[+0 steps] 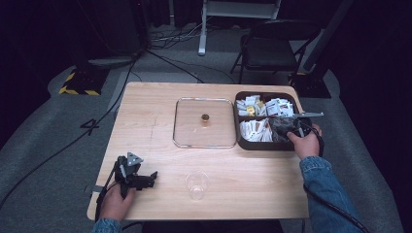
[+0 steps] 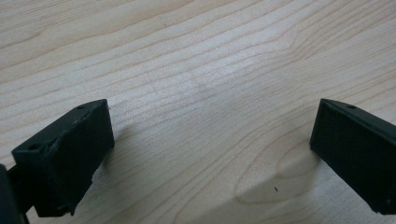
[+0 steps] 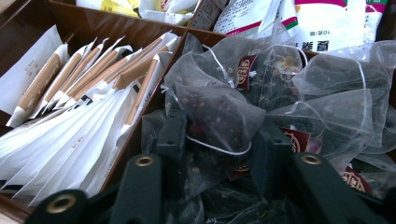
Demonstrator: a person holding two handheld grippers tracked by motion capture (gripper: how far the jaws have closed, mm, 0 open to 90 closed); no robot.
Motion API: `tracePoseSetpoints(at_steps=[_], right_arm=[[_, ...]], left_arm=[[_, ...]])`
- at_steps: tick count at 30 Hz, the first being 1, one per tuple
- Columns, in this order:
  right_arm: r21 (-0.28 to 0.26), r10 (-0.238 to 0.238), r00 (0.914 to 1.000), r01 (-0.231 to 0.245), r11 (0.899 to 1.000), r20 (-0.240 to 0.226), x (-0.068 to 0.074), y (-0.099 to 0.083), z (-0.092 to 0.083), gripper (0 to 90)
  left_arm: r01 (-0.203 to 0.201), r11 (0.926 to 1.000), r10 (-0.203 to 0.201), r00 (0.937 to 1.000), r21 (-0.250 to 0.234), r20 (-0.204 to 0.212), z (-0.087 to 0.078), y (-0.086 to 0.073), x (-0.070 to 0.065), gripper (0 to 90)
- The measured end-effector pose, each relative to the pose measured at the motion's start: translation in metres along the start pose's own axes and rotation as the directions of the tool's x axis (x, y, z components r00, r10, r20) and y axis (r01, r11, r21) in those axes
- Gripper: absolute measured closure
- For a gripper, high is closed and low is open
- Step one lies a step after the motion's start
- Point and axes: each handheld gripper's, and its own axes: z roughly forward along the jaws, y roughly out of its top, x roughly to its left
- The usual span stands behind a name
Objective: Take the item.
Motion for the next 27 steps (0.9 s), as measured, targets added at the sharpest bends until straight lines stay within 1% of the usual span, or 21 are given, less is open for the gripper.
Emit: tracePoseSetpoints(at_steps=[3, 4, 6, 7, 11, 15, 20, 21, 24, 26, 27], right_arm=[[-0.009, 0.004, 1.0000, -0.004, 1.000, -0.005, -0.001, -0.001, 0.000, 65.0], [-0.026, -0.008, 1.0000, 0.008, 1.000, -0.004, -0.001, -0.001, -0.003, 70.1], [-0.036, -0.009, 0.9999, 0.009, 0.999, -0.005, -0.001, -0.001, -0.005, 73.3], [-0.042, -0.015, 0.9999, 0.014, 0.999, -0.008, -0.002, 0.000, -0.007, 77.3], [-0.062, -0.013, 0.9998, 0.012, 0.998, -0.017, -0.002, 0.001, -0.011, 77.9], [-0.092, -0.016, 0.9991, 0.013, 0.996, -0.040, 0.001, 0.004, -0.019, 80.4], [-0.131, -0.021, 0.9975, 0.012, 0.991, -0.068, 0.006, 0.009, -0.031, 80.8], [-0.131, -0.021, 0.9975, 0.012, 0.991, -0.068, 0.006, 0.009, -0.031, 80.8], [-0.168, -0.032, 0.9953, 0.017, 0.986, -0.091, 0.010, 0.014, -0.042, 80.8], [-0.185, -0.038, 0.9936, 0.018, 0.983, -0.106, 0.013, 0.016, -0.048, 80.9], [-0.185, -0.038, 0.9936, 0.018, 0.983, -0.106, 0.013, 0.016, -0.048, 80.9]], left_arm=[[0.000, 1.0000, 0.000, 1.0000, 0.000, 0.000, 0.000, 0.000, 0.000, 0.0], [0.000, 1.0000, 0.000, 1.0000, 0.000, 0.000, 0.000, 0.000, 0.000, 0.0], [0.000, 1.0000, 0.000, 1.0000, 0.000, 0.000, 0.000, 0.000, 0.000, 0.0], [0.000, 1.0000, 0.000, 1.0000, 0.000, 0.000, 0.000, 0.000, 0.000, 0.0], [0.000, 1.0000, 0.000, 1.0000, 0.000, 0.000, 0.000, 0.000, 0.000, 0.0], [0.000, 1.0000, 0.000, 1.0000, 0.000, 0.000, 0.000, 0.000, 0.000, 0.0], [0.000, 1.0000, 0.000, 1.0000, 0.000, 0.000, 0.000, 0.000, 0.000, 0.0], [0.000, 1.0000, 0.000, 1.0000, 0.000, 0.000, 0.000, 0.000, 0.000, 0.0], [0.000, 1.0000, 0.000, 1.0000, 0.000, 0.000, 0.000, 0.000, 0.000, 0.0], [0.000, 1.0000, 0.000, 1.0000, 0.000, 0.000, 0.000, 0.000, 0.000, 0.0], [0.000, 1.0000, 0.000, 1.0000, 0.000, 0.000, 0.000, 0.000, 0.000, 0.0]])
